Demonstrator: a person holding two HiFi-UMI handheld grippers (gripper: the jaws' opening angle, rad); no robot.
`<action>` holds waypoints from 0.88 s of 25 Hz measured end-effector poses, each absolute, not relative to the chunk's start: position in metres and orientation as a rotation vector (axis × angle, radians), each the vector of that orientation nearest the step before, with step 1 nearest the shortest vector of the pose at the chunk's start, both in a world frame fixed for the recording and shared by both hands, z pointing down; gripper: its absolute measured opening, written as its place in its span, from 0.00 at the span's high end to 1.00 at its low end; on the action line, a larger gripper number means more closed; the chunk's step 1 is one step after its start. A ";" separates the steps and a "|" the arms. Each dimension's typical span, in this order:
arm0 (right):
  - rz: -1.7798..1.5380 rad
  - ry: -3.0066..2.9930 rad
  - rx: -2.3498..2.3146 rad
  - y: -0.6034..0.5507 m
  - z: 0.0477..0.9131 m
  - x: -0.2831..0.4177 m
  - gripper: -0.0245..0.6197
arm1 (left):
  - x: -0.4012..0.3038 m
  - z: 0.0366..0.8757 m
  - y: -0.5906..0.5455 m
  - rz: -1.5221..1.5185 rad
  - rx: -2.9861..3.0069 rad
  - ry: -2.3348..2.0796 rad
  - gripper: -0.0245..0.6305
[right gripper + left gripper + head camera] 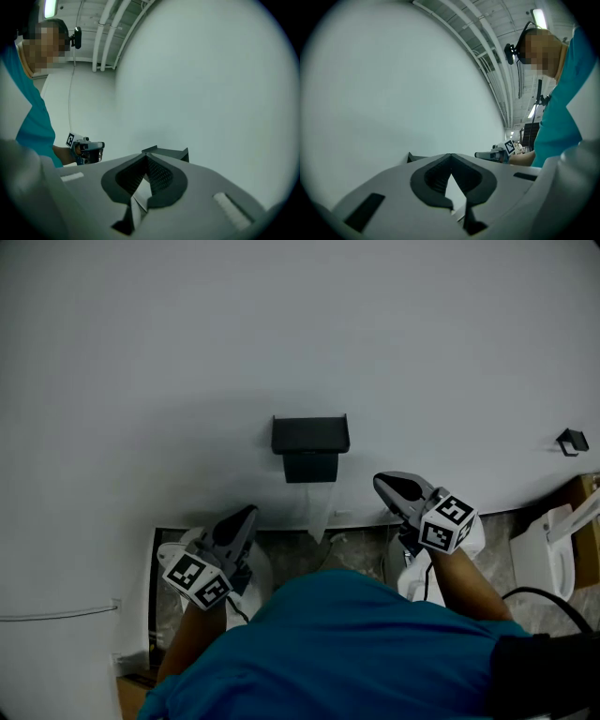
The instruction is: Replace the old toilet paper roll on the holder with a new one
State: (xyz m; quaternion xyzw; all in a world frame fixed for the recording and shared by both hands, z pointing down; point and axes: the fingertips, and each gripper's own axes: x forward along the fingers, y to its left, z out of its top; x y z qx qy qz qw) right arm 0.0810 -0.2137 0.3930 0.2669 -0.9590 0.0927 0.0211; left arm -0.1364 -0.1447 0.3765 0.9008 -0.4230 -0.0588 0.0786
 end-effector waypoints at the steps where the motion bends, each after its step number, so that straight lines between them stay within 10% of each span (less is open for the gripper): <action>1: 0.289 -2.974 0.845 -0.219 0.390 0.071 0.96 | -0.146 0.375 -0.154 -0.179 2.709 -1.236 0.95; 22: 0.307 -2.951 0.792 -0.291 0.401 0.049 0.95 | -0.149 0.416 -0.255 -0.118 2.690 -1.071 0.95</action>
